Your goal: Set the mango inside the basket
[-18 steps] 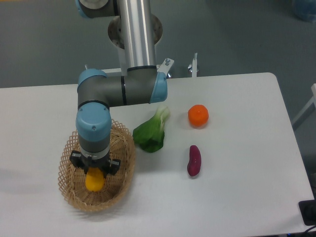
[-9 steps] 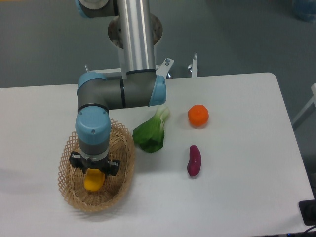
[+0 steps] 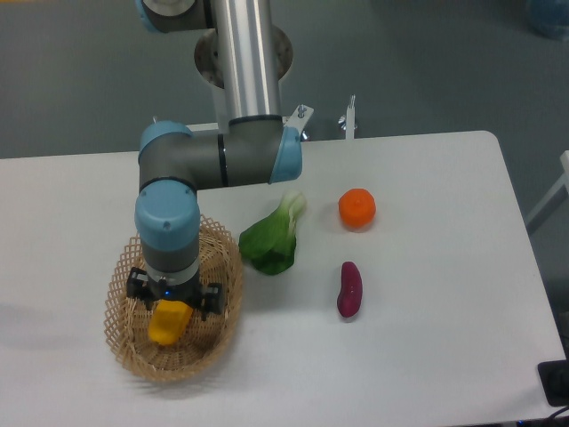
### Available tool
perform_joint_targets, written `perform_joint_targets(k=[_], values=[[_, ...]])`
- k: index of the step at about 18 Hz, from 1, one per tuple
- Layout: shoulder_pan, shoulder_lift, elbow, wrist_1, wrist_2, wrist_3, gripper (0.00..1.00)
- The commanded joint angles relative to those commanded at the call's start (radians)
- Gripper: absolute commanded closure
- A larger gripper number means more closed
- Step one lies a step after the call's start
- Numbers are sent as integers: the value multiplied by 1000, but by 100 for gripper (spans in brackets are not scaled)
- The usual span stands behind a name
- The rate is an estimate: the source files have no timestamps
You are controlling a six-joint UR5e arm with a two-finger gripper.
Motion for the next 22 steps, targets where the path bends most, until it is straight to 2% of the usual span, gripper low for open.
perform_joint_targets(k=[3, 6, 8, 11, 14, 19, 22], values=[[83, 55, 8, -9, 14, 24, 0], [121, 61, 32, -23, 20, 107, 0], [153, 68, 29, -49, 29, 153, 0], [204, 121, 29, -129, 35, 288, 0], [233, 134, 29, -189, 35, 354, 0], [295, 183, 32, -251, 35, 442, 0], [301, 186, 32, -256, 35, 446, 0]])
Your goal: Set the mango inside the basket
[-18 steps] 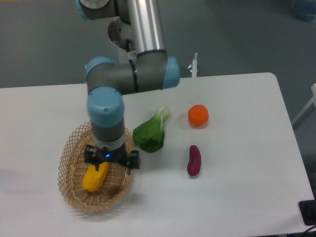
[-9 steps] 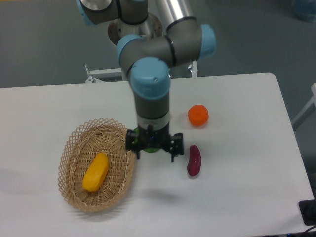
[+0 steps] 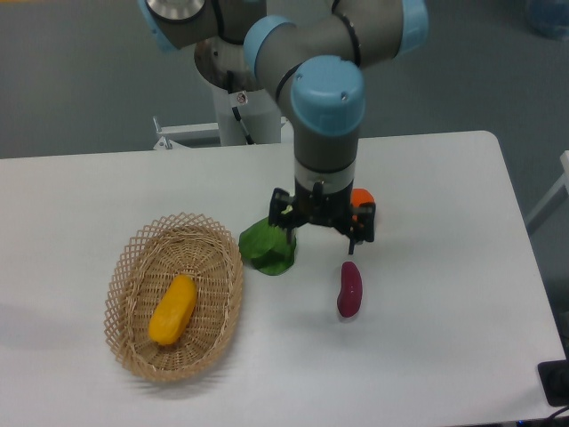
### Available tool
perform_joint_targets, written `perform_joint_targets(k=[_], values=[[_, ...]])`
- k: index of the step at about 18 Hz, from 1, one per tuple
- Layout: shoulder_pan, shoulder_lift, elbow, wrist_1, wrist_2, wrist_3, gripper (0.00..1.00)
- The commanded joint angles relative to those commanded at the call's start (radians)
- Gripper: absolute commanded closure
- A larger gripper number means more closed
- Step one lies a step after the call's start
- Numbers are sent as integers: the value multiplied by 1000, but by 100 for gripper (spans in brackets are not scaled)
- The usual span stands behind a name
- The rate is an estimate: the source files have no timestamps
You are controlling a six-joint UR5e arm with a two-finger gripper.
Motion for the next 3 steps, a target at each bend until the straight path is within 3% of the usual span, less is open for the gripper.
perform_joint_targets(k=[3], values=[[6, 14, -9, 0, -2, 0, 0]])
